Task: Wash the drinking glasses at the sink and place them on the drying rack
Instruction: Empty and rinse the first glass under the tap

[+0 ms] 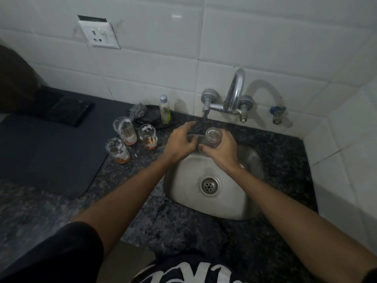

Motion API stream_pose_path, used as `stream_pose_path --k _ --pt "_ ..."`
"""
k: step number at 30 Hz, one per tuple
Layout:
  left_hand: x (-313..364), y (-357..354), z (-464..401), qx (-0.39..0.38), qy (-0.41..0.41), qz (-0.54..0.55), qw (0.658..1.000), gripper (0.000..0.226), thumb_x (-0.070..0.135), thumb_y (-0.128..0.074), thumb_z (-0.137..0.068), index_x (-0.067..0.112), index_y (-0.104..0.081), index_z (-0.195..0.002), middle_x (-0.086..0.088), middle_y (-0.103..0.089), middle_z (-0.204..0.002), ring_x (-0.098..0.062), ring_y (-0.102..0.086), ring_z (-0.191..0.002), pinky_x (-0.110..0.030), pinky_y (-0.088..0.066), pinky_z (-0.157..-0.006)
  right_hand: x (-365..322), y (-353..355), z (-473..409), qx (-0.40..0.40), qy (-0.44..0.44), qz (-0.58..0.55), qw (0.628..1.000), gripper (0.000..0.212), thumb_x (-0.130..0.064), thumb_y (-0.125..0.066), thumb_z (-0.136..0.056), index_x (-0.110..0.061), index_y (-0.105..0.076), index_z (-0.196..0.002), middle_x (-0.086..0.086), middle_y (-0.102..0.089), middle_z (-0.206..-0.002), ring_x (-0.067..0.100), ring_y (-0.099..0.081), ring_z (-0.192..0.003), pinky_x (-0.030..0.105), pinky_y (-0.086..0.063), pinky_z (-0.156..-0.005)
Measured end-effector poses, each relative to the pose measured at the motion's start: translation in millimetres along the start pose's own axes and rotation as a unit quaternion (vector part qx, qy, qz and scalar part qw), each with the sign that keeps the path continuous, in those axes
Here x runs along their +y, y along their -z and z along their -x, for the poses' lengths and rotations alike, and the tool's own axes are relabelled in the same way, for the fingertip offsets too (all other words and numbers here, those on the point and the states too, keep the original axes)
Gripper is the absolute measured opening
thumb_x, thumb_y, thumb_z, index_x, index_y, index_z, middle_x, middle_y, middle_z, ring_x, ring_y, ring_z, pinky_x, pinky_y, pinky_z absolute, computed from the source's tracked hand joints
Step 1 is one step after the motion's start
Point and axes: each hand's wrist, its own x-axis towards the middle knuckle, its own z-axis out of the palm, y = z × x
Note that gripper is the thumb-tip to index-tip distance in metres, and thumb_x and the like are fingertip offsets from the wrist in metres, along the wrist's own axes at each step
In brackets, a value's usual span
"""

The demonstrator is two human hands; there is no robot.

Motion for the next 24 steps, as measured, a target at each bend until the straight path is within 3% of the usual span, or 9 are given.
stream_pose_path --k 5,10,12,19,24 --pt "-17 20 4 0.072 0.012 0.004 0.997 0.048 0.025 -0.062 -0.092 0.013 -0.061 -0.138 -0.005 -0.069 -0.13 -0.018 -0.067 -0.113 -0.039 -0.058 -0.094 -22 -11 -8 -0.02 0.016 -0.031 0.999 0.054 -0.04 -0.096 -0.062 -0.022 -0.067 -0.105 -0.003 -0.067 -0.104 0.01 -0.065 -0.094 0.033 -0.057 -0.083" --pt "-59 85 11 0.172 0.042 -0.015 0.984 0.036 0.017 -0.062 -0.094 0.012 -0.067 -0.13 -0.003 -0.072 -0.122 -0.014 -0.068 -0.105 -0.04 -0.059 -0.089 -79 -53 -34 -0.065 0.062 -0.086 0.992 0.057 -0.051 -0.093 -0.063 -0.024 -0.065 -0.105 -0.005 -0.07 -0.102 0.011 -0.068 -0.093 0.037 -0.058 -0.083" --pt "-82 116 12 0.204 0.064 -0.021 0.977 0.035 0.016 -0.061 -0.094 0.012 -0.068 -0.128 -0.003 -0.072 -0.121 -0.015 -0.068 -0.105 -0.04 -0.059 -0.09 -110 -79 -45 -0.091 0.074 -0.102 0.988 0.055 -0.049 -0.095 -0.065 -0.025 -0.061 -0.101 -0.011 -0.068 -0.098 0.008 -0.066 -0.091 0.029 -0.057 -0.083" --pt "-200 209 6 0.264 0.18 -0.071 0.945 0.042 0.028 -0.062 -0.096 0.013 -0.062 -0.135 -0.005 -0.067 -0.133 -0.021 -0.062 -0.122 -0.042 -0.054 -0.1 -195 -229 -94 -0.17 0.095 -0.122 0.973 0.05 -0.043 -0.096 -0.068 -0.023 -0.061 -0.099 -0.008 -0.069 -0.093 0.005 -0.065 -0.082 0.022 -0.051 -0.07" --pt "-302 255 -6 0.256 0.259 -0.083 0.928 0.049 0.027 -0.063 -0.095 0.009 -0.057 -0.14 -0.01 -0.063 -0.138 -0.027 -0.058 -0.128 -0.04 -0.049 -0.105 -234 -364 -140 -0.194 0.103 -0.108 0.97 0.054 -0.036 -0.098 -0.066 -0.025 -0.061 -0.104 -0.004 -0.07 -0.099 0.013 -0.067 -0.089 0.026 -0.055 -0.079"
